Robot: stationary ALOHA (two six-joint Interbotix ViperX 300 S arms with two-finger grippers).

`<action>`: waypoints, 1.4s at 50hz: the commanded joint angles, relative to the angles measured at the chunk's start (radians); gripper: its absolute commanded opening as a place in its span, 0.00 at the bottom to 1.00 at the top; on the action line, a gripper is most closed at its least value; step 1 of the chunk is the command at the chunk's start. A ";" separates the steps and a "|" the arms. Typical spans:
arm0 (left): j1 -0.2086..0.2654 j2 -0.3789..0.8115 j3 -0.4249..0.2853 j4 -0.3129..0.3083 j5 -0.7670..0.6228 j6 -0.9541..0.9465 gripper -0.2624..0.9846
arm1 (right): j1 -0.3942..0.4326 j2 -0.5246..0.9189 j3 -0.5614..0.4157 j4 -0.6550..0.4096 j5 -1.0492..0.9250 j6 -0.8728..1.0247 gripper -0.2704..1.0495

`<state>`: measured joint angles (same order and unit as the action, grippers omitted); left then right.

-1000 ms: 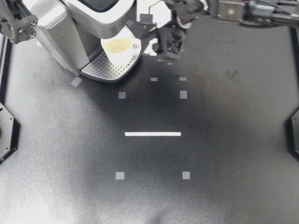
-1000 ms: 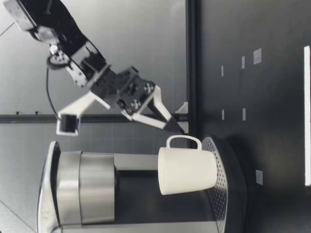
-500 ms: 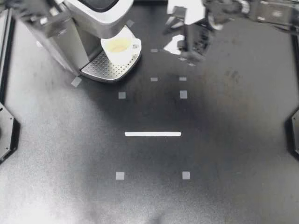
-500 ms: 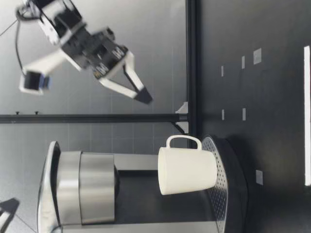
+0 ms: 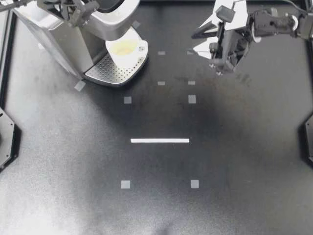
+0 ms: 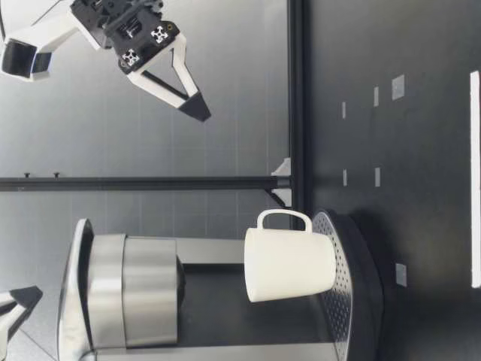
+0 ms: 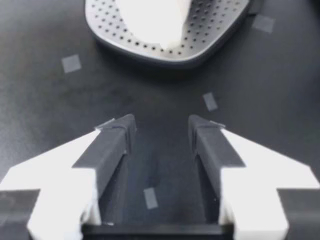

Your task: Place the coffee capsule inside the capsule container, then place the cup onto the center of the cup tray.

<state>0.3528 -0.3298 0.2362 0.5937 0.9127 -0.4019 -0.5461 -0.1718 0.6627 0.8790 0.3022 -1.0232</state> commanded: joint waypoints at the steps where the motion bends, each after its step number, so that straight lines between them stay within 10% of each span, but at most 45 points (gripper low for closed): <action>1: 0.020 -0.008 -0.026 0.006 -0.002 0.000 0.31 | 0.008 -0.023 -0.011 0.002 -0.009 0.000 0.56; 70: 0.041 0.032 -0.028 0.028 -0.008 0.008 0.31 | 0.020 0.014 -0.018 -0.003 -0.018 -0.005 0.56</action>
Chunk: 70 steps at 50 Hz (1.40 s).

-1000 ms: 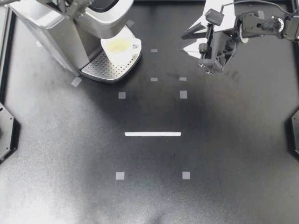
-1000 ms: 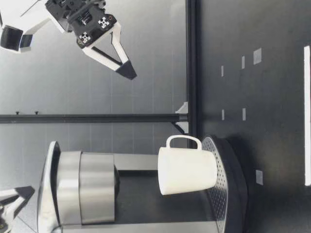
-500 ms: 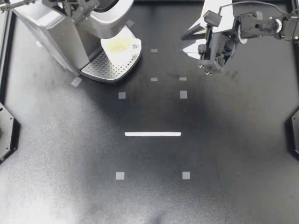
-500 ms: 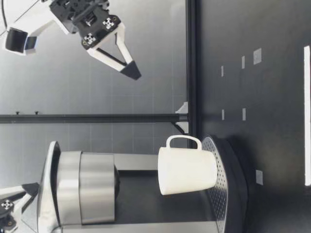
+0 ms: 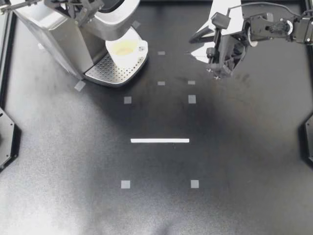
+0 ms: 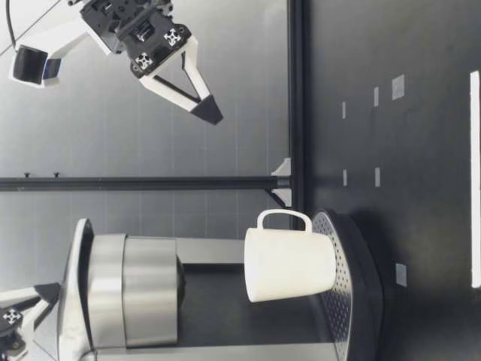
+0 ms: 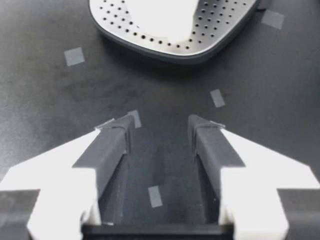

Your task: Place the coffee capsule inside the capsule container, then place the cup onto the center of the cup tray.

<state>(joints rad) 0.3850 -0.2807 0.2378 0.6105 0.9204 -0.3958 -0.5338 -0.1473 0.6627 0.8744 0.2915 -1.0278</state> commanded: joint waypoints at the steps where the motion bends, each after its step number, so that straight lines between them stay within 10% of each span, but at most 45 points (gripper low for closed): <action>1: 0.009 -0.020 -0.035 0.011 -0.021 0.003 0.31 | 0.006 -0.011 -0.018 0.002 -0.008 0.000 0.56; 70: -0.041 0.012 -0.018 -0.018 -0.044 -0.002 0.31 | 0.006 0.002 -0.018 -0.009 -0.041 -0.002 0.56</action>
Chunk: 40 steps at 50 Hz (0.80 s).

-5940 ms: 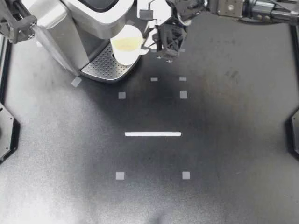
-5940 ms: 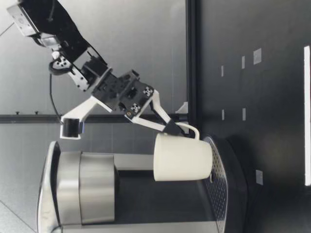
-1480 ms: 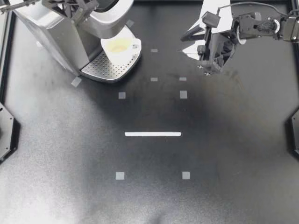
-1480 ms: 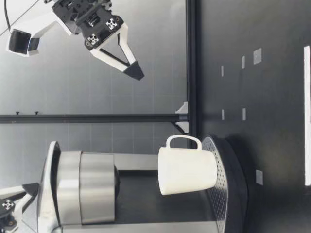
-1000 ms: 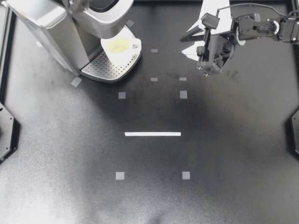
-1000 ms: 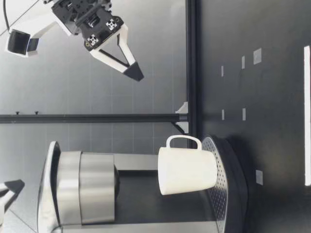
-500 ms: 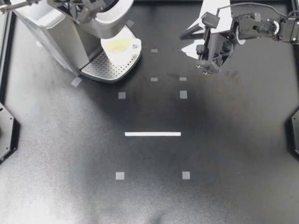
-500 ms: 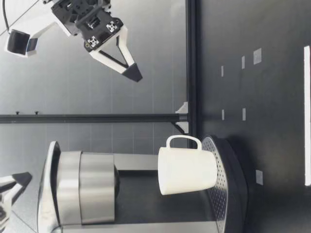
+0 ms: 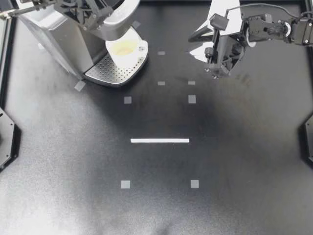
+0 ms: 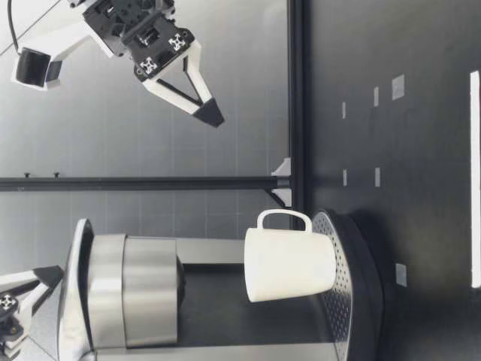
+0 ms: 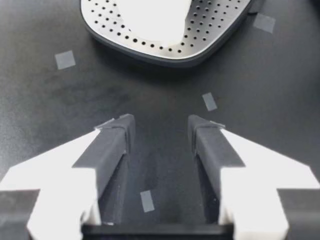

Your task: Place the coffee capsule inside the capsule container, then place the cup onto the center of the cup tray.

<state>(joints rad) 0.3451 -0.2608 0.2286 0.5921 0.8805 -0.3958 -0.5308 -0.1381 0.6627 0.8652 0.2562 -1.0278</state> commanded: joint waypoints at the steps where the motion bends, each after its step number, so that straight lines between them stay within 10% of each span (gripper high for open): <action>1: -0.003 -0.006 -0.009 0.000 -0.005 -0.002 0.31 | 0.003 -0.008 -0.018 0.000 -0.006 -0.002 0.56; 40: -0.002 0.038 0.032 -0.015 -0.002 0.000 0.31 | 0.003 -0.003 -0.014 -0.002 -0.002 -0.002 0.56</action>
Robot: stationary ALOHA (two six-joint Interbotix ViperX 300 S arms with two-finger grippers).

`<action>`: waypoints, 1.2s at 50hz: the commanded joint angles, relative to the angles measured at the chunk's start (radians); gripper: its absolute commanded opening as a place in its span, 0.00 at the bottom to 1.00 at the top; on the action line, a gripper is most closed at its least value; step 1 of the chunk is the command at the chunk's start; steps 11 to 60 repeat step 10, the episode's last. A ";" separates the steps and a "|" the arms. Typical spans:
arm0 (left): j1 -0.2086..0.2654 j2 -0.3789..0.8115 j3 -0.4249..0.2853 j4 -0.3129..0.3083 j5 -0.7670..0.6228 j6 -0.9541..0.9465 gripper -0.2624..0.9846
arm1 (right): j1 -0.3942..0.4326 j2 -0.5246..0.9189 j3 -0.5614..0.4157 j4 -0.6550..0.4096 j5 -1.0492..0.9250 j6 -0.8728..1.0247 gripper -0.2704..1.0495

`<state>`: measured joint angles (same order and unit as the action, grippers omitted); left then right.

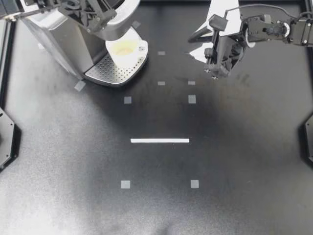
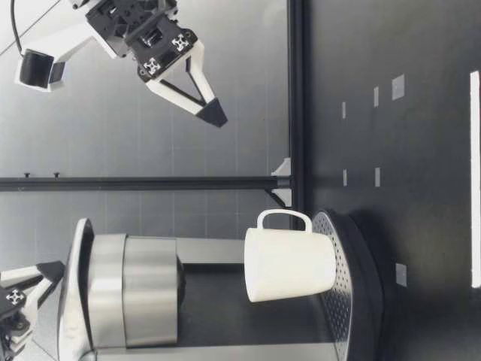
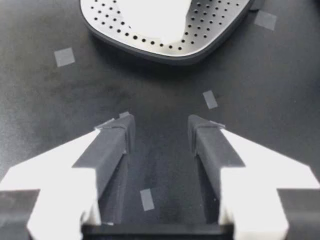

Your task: Place the coffee capsule inside the capsule container, then place the cup onto the center of the cup tray.

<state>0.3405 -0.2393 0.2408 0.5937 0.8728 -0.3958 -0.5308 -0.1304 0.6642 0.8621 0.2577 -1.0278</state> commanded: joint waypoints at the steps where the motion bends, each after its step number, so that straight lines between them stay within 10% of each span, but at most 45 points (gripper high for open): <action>1: 0.003 0.015 0.020 -0.017 0.006 0.000 0.31 | 0.003 -0.011 -0.015 0.003 -0.003 -0.002 0.56; 60: 0.003 -0.032 -0.035 0.015 -0.002 0.003 0.31 | 0.005 -0.008 -0.017 0.003 -0.003 0.000 0.56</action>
